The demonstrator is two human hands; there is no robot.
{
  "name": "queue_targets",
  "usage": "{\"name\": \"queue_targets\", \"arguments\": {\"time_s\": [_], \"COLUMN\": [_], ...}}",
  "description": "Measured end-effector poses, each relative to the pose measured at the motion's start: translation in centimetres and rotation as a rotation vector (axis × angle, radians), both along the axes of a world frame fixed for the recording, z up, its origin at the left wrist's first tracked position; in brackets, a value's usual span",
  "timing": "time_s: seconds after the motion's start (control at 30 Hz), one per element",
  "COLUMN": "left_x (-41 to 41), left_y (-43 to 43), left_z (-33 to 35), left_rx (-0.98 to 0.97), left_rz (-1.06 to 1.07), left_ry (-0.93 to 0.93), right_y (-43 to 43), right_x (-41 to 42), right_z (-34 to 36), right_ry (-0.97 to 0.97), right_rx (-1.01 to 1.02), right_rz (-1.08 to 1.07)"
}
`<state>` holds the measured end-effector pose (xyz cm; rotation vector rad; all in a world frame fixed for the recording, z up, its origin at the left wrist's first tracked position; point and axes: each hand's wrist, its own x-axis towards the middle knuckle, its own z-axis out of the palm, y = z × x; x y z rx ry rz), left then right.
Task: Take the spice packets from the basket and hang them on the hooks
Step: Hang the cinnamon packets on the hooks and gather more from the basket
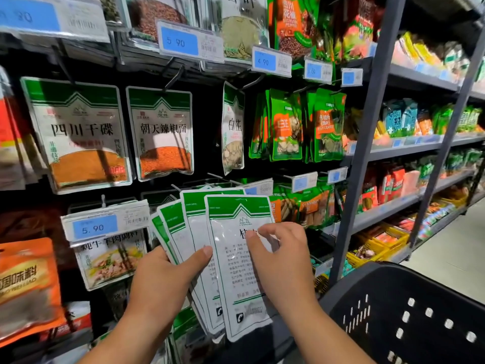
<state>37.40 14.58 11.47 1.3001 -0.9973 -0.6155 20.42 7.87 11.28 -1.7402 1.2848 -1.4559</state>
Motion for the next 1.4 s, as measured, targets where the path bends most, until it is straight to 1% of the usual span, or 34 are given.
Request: {"name": "queue_targets", "arguments": {"time_s": [0.13,0.23,0.37,0.5,0.57,0.63,0.77,0.87,0.93,1.1,1.27,1.4], "left_x": [-0.2,0.0,0.1,0.1,0.3,0.7,1.3,1.5,1.7,2.4,3.6,4.6], "left_y": [0.1,0.2,0.2,0.4,0.5,0.6,1.1,1.7,1.9,2.6,3.5,4.4], "left_z": [0.3,0.3,0.1,0.1,0.0,-0.1,0.4,0.8,0.6,0.4,0.0,-0.2], "left_rx": [-0.021,-0.041,-0.054,-0.041,-0.027,-0.002,0.039,0.055,0.046,0.062,0.097,0.118], "left_rz": [-0.027,-0.015,0.016,0.001,-0.001,0.004,0.045,0.081,0.102,0.145,0.143,0.150], "left_ry": [0.028,-0.025,-0.088,-0.059,-0.055,-0.050,-0.111,-0.177,-0.198,-0.282,-0.323,-0.342], "right_y": [0.8,1.1,1.5,1.1,0.6,0.1,-1.3,-2.2,-2.3,-2.4,-2.5,-2.6], "right_x": [0.0,-0.1,-0.1,-0.4,-1.0,-1.9,-4.4,-5.3,-5.7,-6.4,-6.6,-6.8], "right_z": [-0.1,-0.2,-0.4,-0.7,-0.8,-0.7,-0.9,-1.4,-1.5,-1.5,-1.5,-1.7], "right_ry": [0.186,0.212,0.274,0.347,0.343,0.273,-0.033,-0.265,-0.361,-0.410,-0.466,-0.453], "right_rx": [0.051,0.100,0.151,0.144,0.140,0.163,0.205,0.279,0.327,0.329,0.359,0.371], "right_rz": [0.128,0.241,0.332,0.392,0.442,0.477,0.333,0.311,0.312,0.289,0.310,0.329]}}
